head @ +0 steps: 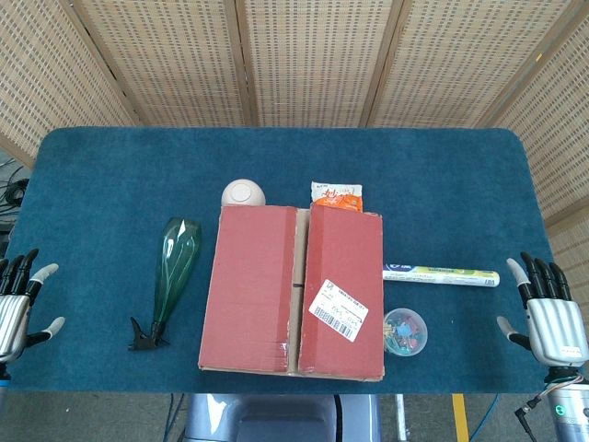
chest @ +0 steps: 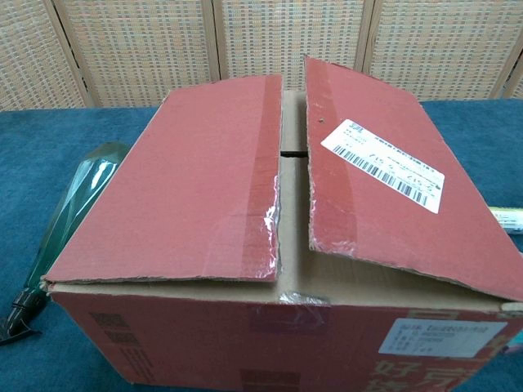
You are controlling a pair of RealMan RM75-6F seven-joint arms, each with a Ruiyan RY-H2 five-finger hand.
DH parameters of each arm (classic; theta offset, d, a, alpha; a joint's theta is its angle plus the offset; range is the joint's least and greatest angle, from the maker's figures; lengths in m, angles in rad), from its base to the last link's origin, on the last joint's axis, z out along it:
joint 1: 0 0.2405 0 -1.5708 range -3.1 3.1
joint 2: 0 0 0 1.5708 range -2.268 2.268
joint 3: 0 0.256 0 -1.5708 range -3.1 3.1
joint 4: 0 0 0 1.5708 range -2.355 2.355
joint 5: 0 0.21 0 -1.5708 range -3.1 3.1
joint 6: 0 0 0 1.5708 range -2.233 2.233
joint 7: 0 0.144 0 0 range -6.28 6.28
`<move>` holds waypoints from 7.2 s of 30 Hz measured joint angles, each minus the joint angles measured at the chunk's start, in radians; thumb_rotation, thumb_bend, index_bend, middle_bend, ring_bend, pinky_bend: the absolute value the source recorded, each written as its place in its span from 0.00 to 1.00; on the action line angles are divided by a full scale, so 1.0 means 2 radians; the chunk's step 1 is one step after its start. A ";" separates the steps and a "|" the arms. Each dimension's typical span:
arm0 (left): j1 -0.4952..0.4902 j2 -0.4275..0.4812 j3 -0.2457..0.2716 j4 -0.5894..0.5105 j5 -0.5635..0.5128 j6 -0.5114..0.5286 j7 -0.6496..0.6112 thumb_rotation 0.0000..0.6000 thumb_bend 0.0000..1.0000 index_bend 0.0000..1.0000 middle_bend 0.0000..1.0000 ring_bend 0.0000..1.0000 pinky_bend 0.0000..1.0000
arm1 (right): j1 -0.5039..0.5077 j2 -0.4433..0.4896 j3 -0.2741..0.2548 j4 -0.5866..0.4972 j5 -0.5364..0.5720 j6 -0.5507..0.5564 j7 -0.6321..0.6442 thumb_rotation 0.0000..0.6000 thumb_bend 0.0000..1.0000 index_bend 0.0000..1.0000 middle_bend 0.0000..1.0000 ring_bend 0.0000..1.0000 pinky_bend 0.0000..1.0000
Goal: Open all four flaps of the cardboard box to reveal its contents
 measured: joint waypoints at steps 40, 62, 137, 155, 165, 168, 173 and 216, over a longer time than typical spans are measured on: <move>-0.003 0.019 0.001 -0.030 -0.002 -0.013 -0.025 1.00 0.20 0.18 0.00 0.00 0.00 | 0.019 0.019 0.004 -0.004 -0.034 -0.013 0.103 1.00 1.00 0.18 0.19 0.00 0.00; -0.007 0.025 0.002 -0.041 -0.009 -0.022 -0.010 1.00 0.20 0.18 0.00 0.00 0.00 | 0.175 0.056 0.027 -0.057 -0.138 -0.136 0.278 1.00 1.00 0.29 0.27 0.00 0.00; -0.003 0.020 0.006 -0.014 -0.022 -0.033 -0.051 1.00 0.20 0.18 0.00 0.00 0.00 | 0.378 0.042 0.026 -0.110 -0.097 -0.291 0.266 1.00 1.00 0.32 0.45 0.01 0.00; -0.008 0.017 0.004 -0.021 -0.017 -0.032 -0.038 1.00 0.20 0.18 0.00 0.00 0.00 | 0.371 0.098 0.034 -0.119 -0.092 -0.268 0.266 1.00 1.00 0.32 0.47 0.03 0.00; -0.010 0.016 0.002 -0.021 -0.017 -0.032 -0.033 1.00 0.20 0.18 0.00 0.00 0.00 | 0.366 0.141 0.042 -0.130 -0.086 -0.265 0.263 1.00 1.00 0.32 0.47 0.03 0.00; -0.011 0.016 0.002 -0.022 -0.017 -0.032 -0.032 1.00 0.20 0.18 0.00 0.00 0.00 | 0.365 0.154 0.044 -0.132 -0.085 -0.265 0.262 1.00 1.00 0.32 0.47 0.03 0.00; -0.012 0.016 0.001 -0.024 -0.017 -0.032 -0.027 1.00 0.20 0.18 0.00 0.00 0.00 | 0.364 0.176 0.048 -0.136 -0.083 -0.267 0.259 1.00 1.00 0.32 0.47 0.03 0.00; -0.018 0.015 0.004 -0.041 -0.014 -0.035 0.001 1.00 0.20 0.18 0.00 0.00 0.00 | 0.301 0.240 0.048 -0.072 -0.045 -0.255 0.244 1.00 1.00 0.32 0.47 0.03 0.00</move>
